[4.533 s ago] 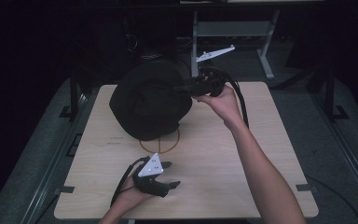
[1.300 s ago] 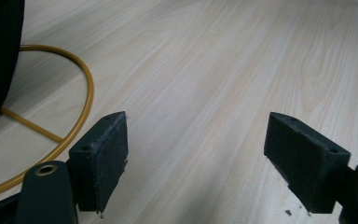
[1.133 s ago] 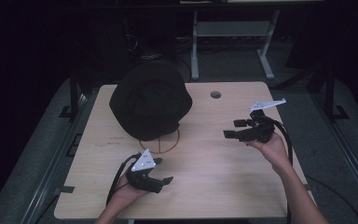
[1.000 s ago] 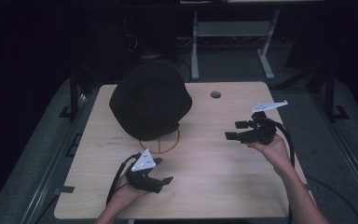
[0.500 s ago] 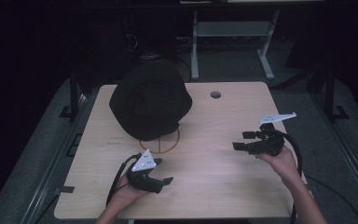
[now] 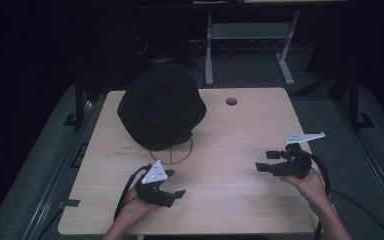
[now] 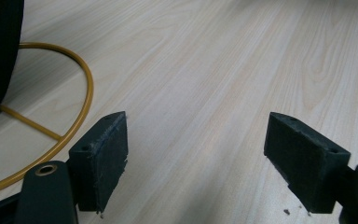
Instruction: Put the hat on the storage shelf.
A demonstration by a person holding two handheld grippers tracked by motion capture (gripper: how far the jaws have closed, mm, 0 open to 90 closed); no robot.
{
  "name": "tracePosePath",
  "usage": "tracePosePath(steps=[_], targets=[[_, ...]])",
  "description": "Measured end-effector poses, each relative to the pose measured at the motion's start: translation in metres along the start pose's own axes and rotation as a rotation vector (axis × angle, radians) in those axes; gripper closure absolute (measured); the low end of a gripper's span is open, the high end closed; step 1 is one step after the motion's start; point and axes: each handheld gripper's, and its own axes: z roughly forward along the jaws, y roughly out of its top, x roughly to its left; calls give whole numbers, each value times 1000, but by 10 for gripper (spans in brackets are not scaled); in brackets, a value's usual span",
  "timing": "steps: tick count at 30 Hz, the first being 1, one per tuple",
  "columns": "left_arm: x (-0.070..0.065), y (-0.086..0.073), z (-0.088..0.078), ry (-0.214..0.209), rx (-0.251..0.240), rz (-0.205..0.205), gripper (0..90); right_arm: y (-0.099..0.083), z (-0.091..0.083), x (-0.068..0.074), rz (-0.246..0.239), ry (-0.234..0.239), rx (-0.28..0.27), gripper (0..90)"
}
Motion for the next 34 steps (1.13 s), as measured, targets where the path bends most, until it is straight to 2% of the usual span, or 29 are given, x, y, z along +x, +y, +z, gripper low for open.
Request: tracePosePath(steps=[11,15,17,25,27,28,29,30,31,32,33,34], targets=[[1,-1,-1,7,-4,-6,214,-16,-6,0,2,-5,-1,190],[1,-1,-1,9,-4,-8,214,-27,-9,1,16,10,-5,189],[1,-1,-1,11,-5,-7,214,-37,-12,4,26,23,-38,189],[1,-1,0,11,2,-2,214,-54,-16,10,25,29,-40,188],[0,-1,1,13,7,11,214,-57,-17,14,19,11,-27,186],[-1,0,1,11,2,10,214,-60,-17,22,-23,-51,-7,184],[0,0,2,11,-1,7,214,-62,-18,26,-53,-88,-12,182],[0,0,2,12,0,6,214,-66,-17,31,-74,-102,-33,181],[0,0,2,12,0,6,214,-66,-17,31,-74,-102,-33,181],[2,-1,3,10,4,6,214,-77,-15,39,-78,-113,-84,194],[2,-1,3,10,4,6,213,-81,-13,43,-82,-134,-70,189],[2,-1,3,10,2,5,213,-81,-13,43,-82,-134,-70,189]])
